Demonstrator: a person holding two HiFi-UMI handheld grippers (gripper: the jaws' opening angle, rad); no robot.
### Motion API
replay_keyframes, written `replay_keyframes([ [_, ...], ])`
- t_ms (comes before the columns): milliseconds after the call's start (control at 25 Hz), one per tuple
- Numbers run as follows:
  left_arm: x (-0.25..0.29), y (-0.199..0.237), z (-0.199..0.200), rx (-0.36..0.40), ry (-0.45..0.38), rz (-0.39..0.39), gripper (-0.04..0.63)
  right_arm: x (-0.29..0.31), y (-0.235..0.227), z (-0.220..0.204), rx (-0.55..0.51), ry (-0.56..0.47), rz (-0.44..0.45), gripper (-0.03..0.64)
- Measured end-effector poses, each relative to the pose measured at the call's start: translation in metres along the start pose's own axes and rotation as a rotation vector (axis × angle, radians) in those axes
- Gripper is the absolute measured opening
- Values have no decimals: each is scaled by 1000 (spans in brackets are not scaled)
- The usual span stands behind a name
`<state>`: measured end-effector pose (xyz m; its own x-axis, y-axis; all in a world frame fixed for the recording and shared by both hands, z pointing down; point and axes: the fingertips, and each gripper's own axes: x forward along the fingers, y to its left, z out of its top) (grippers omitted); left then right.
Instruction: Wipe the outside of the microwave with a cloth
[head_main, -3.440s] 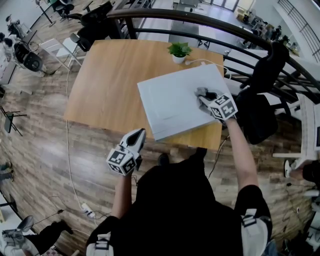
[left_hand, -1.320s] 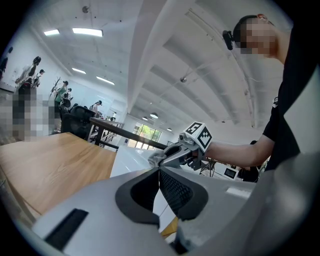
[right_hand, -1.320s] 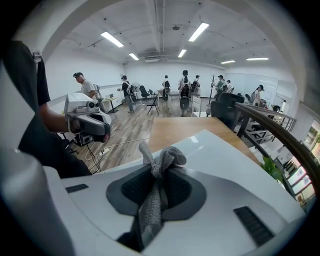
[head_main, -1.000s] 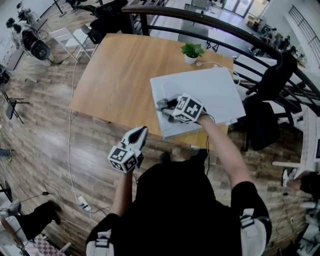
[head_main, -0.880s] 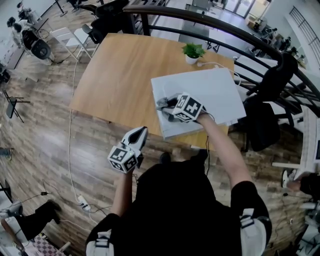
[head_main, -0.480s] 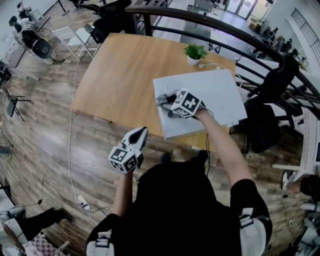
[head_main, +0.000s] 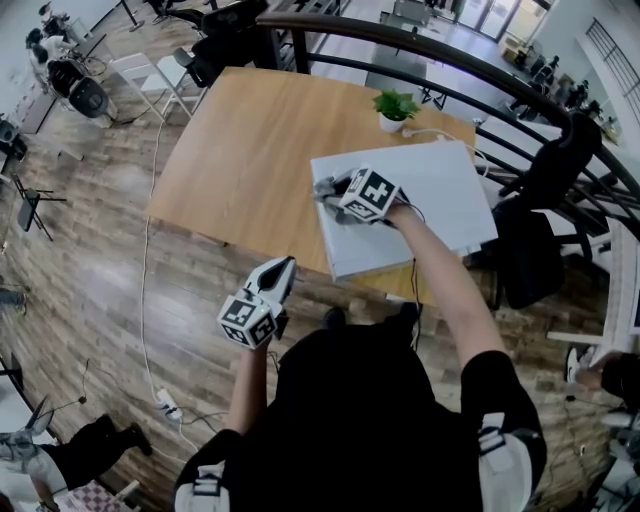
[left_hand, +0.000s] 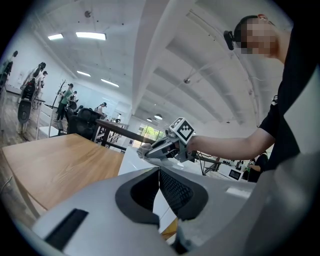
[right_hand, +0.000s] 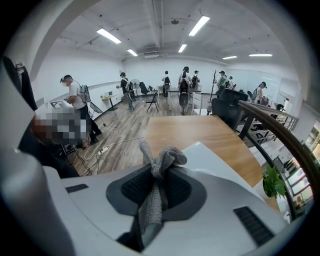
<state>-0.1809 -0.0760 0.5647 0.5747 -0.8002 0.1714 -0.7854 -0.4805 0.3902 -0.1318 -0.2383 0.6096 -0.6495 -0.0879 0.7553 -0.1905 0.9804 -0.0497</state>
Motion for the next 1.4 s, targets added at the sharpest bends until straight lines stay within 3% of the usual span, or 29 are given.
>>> replay_keyframes([
  [880, 0, -3, -1, 8, -2, 2, 3, -8, -22, -4, 6, 4, -31, 60],
  [1400, 10, -9, 2, 4, 9, 2, 3, -31, -47, -30, 76, -9, -57, 60],
])
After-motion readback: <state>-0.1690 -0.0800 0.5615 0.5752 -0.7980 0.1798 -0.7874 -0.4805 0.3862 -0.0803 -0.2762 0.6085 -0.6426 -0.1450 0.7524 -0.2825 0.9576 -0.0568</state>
